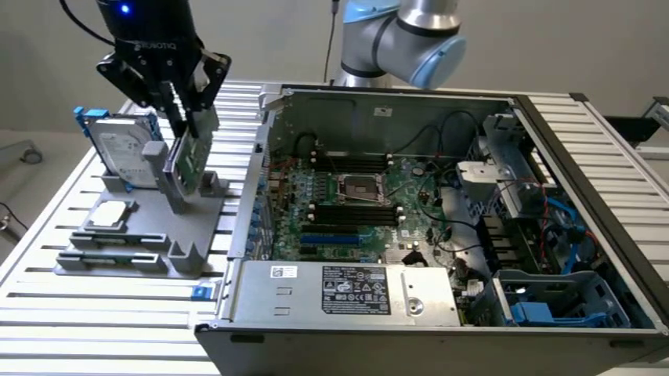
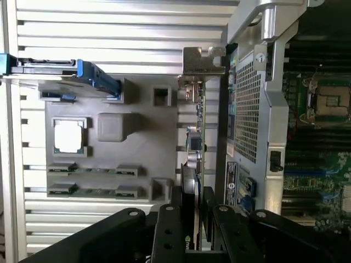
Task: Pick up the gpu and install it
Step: 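Pick up the gpu and move the gpu toward the slot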
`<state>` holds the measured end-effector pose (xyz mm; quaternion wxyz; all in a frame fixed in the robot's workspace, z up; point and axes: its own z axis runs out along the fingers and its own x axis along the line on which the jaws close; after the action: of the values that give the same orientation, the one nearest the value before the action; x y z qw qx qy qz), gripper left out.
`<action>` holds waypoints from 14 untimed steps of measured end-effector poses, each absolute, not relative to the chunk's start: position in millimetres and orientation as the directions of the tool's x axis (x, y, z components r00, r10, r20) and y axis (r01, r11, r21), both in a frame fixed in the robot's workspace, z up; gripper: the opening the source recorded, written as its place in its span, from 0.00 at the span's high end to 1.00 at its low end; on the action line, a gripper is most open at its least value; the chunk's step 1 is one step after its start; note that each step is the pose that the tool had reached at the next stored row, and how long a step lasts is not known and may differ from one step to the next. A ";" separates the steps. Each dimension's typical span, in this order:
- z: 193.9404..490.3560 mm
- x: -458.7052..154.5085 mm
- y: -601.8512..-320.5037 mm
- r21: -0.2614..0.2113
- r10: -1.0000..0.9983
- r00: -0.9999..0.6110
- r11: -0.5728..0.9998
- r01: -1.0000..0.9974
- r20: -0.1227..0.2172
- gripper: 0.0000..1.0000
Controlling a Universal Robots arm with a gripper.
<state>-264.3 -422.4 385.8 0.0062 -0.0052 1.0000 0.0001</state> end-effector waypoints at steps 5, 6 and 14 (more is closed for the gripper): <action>408.5 -247.2 -424.2 0.000 -0.011 -1.000 1.000 -0.011 -0.005 0.74; 413.0 -244.0 -424.6 0.000 -0.011 -1.000 1.000 -0.011 -0.003 0.74; 428.7 -211.9 -426.6 0.001 -0.011 -0.999 1.000 -0.011 0.032 0.74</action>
<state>-211.9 -426.6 428.7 -0.0161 -0.0054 0.9999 0.0002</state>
